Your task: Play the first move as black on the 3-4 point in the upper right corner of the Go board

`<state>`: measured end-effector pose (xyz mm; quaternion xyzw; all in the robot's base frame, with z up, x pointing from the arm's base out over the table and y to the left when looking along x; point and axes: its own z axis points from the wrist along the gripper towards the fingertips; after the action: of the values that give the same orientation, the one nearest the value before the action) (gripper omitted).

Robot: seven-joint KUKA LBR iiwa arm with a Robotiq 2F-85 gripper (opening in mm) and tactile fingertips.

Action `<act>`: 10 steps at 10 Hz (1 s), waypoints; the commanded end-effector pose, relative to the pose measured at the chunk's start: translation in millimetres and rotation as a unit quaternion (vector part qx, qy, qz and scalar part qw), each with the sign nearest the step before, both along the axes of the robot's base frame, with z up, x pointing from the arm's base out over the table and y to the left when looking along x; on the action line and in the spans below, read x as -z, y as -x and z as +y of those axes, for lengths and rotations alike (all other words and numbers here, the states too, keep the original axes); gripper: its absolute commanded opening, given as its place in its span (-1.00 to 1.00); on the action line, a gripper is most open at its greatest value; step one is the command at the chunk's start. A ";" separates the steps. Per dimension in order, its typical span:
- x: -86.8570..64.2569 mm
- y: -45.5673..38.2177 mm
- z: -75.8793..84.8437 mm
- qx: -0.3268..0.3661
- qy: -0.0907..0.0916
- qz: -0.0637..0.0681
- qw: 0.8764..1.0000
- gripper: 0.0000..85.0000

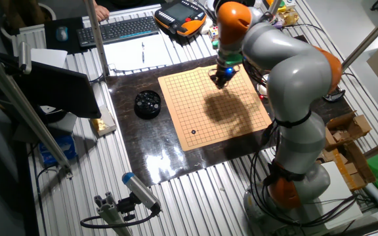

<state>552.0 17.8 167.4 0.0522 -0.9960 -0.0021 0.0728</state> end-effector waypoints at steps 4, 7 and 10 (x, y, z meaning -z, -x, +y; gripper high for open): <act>-2.7 3.6 -100.1 -0.014 0.015 -0.003 1.000 -0.96; 0.2 -0.6 -93.8 -0.005 -0.002 -0.004 1.000 -0.96; 0.2 -0.6 -93.8 0.041 -0.024 -0.001 0.999 -0.96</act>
<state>552.6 -75.7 167.4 0.0132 -0.9970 -0.0277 0.0710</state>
